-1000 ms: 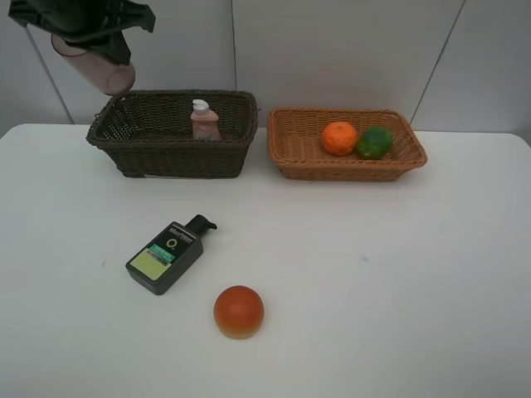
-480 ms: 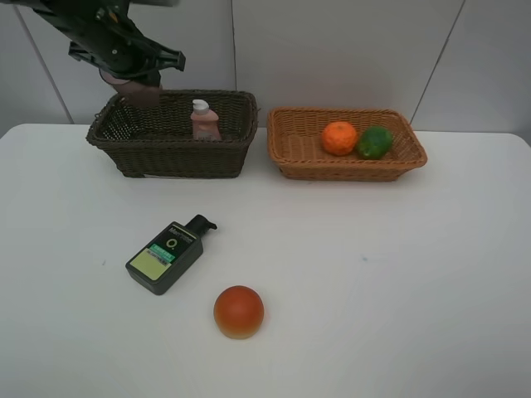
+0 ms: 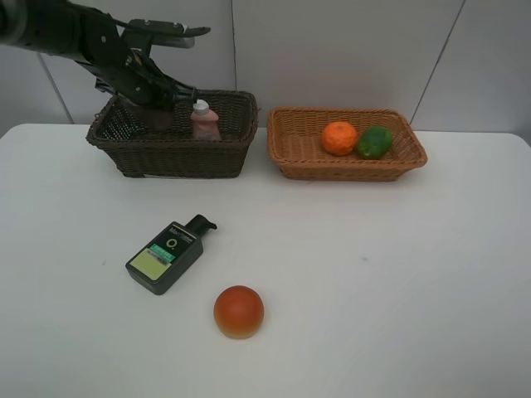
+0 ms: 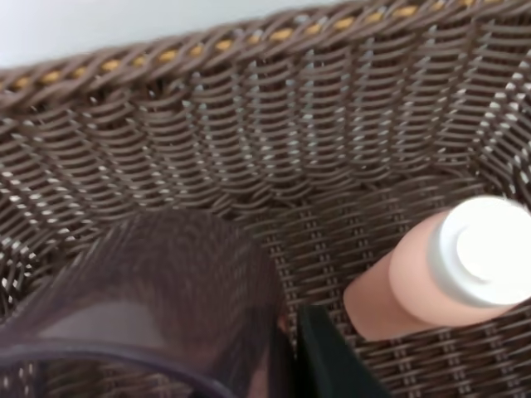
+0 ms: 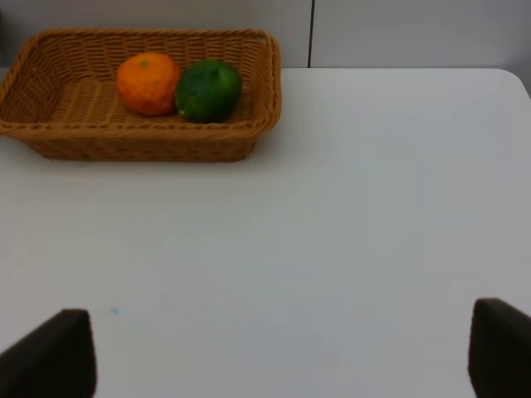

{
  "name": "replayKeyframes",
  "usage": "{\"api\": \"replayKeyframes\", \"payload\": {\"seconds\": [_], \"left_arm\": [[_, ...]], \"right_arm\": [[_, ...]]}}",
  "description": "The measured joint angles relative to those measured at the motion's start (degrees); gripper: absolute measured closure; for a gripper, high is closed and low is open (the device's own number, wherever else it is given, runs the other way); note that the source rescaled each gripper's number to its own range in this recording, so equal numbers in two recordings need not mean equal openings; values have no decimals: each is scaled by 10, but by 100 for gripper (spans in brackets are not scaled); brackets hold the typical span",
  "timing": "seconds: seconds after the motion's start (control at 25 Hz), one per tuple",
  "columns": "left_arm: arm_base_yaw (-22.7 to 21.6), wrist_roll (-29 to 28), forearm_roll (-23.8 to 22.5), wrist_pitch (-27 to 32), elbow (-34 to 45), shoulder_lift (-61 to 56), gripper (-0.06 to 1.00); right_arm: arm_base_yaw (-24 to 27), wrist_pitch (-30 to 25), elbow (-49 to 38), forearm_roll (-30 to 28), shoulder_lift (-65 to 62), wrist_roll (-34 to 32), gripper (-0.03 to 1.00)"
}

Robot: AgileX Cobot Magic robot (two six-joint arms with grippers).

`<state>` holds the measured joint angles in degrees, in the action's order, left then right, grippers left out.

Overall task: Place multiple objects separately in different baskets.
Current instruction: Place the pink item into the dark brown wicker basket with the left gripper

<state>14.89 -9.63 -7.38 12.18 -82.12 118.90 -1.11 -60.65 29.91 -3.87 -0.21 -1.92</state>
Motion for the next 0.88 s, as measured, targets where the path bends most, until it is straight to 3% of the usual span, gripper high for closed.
{"api": "replayKeyframes", "payload": {"seconds": [0.6, 0.72, 0.88], "left_arm": [[-8, 2, 0, -5, 0, 33, 91], [-8, 2, 0, -2, 0, 33, 79], [-8, 2, 0, 6, 0, 33, 43]], "right_arm": [[0, 0, 0, 0, 0, 0, 1], [0, 0, 0, 0, 0, 0, 1], [0, 0, 0, 0, 0, 0, 1]]}}
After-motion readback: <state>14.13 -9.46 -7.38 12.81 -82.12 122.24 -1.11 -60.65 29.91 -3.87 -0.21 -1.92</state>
